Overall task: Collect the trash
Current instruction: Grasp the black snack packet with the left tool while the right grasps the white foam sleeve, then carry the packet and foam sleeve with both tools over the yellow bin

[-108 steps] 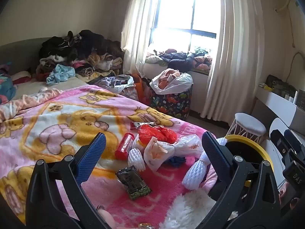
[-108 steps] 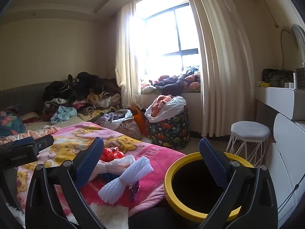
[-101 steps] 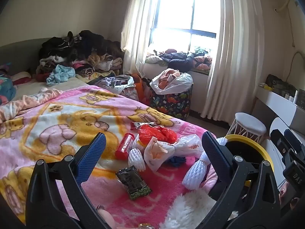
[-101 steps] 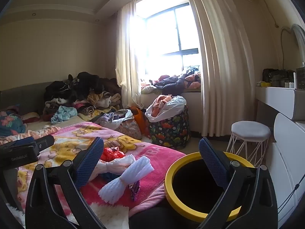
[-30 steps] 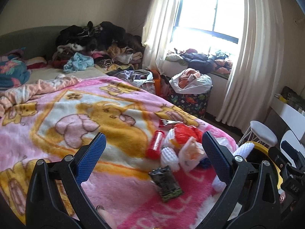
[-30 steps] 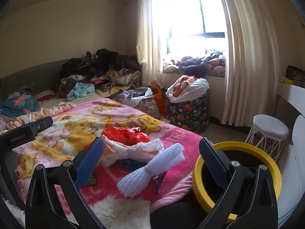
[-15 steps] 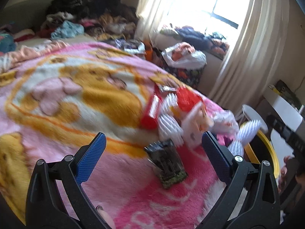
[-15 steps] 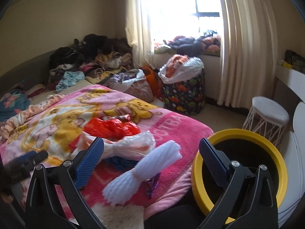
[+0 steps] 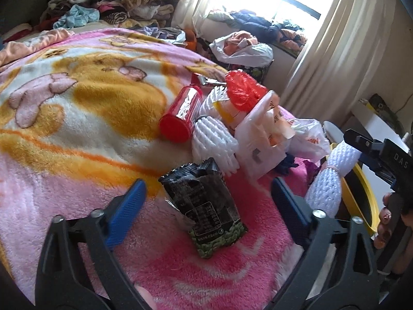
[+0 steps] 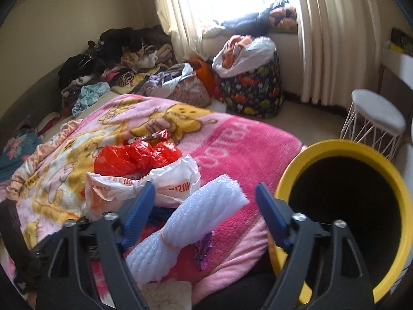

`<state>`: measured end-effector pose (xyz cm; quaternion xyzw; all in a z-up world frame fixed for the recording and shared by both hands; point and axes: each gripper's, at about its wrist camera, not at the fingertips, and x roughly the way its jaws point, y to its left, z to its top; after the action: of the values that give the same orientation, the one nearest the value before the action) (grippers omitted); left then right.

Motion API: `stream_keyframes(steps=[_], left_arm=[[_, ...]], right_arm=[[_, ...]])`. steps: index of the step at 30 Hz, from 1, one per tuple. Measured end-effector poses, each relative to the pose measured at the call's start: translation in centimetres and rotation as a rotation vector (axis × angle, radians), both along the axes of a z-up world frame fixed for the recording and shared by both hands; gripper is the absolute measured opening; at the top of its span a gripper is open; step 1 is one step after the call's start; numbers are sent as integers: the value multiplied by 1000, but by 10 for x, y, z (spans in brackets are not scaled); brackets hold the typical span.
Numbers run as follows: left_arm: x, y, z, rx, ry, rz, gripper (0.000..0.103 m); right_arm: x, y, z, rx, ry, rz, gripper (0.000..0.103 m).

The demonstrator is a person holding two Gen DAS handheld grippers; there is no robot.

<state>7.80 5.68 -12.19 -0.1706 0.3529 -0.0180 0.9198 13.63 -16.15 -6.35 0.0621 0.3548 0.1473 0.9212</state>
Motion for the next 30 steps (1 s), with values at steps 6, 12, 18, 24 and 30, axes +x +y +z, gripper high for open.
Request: stream_keyframes(steps=[6, 12, 18, 24, 30], left_arm=[[2, 1, -3, 3, 49, 15, 43], [-6, 1, 2, -24, 64, 1, 33], [-22, -3, 30, -31, 16, -25, 30], [-24, -16, 63, -27, -55, -56, 30], [-11, -44, 87, -8, -113, -117, 30]], right_arm=[[-4, 0, 5, 69, 6, 37, 20], [-17, -6, 22, 114, -38, 79, 16], [-25, -24, 43, 165, -103, 85, 16], [-31, -49, 63, 213, -160, 51, 16], [-33, -76, 75, 220, -202, -5, 16]])
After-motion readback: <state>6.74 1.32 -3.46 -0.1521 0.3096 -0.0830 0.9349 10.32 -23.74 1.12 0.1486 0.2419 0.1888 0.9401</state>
